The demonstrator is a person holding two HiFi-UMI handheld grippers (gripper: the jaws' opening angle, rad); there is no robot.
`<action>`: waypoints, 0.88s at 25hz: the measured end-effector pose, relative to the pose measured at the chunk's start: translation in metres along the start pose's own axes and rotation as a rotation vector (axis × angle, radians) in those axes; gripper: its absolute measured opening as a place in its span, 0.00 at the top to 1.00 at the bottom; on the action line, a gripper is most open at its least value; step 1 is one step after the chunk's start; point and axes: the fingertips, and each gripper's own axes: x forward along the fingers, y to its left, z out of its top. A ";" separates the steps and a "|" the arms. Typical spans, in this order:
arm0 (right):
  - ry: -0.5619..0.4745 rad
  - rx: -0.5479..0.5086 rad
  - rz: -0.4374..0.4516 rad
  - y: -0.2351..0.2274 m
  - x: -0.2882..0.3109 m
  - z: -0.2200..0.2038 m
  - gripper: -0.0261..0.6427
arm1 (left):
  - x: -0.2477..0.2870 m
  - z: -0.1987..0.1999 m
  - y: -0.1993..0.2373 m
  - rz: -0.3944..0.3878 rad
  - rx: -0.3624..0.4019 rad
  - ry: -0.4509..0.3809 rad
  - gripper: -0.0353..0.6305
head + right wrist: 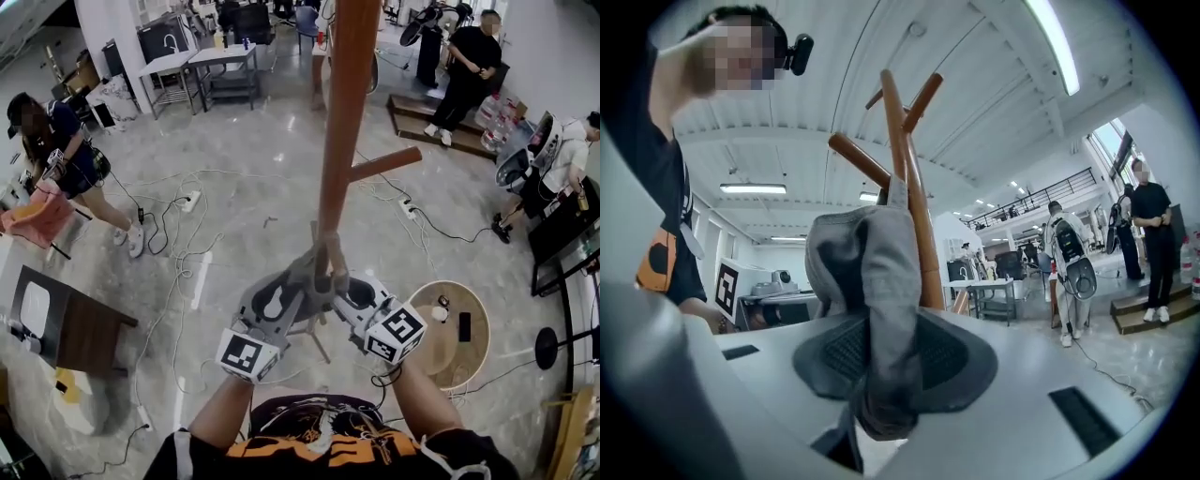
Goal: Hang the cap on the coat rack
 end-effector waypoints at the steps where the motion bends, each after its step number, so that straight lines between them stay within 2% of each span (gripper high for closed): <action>1: 0.003 0.016 0.002 0.000 -0.002 -0.005 0.72 | -0.003 -0.007 0.002 0.001 0.002 0.017 0.68; 3: 0.023 0.044 -0.002 0.000 -0.006 -0.019 0.61 | -0.014 -0.020 0.008 0.013 -0.016 0.046 0.55; 5: 0.047 0.051 -0.022 -0.002 -0.013 -0.029 0.53 | -0.023 -0.027 0.012 0.029 -0.047 0.051 0.53; 8: 0.063 0.046 -0.052 -0.007 -0.024 -0.033 0.48 | -0.030 -0.028 0.011 0.035 -0.055 0.051 0.52; 14: 0.052 -0.005 -0.073 -0.001 -0.038 -0.029 0.46 | -0.040 -0.030 -0.006 0.002 -0.016 0.069 0.52; 22: -0.014 -0.029 -0.070 0.014 -0.077 0.001 0.46 | -0.056 -0.004 -0.053 -0.078 0.081 0.016 0.57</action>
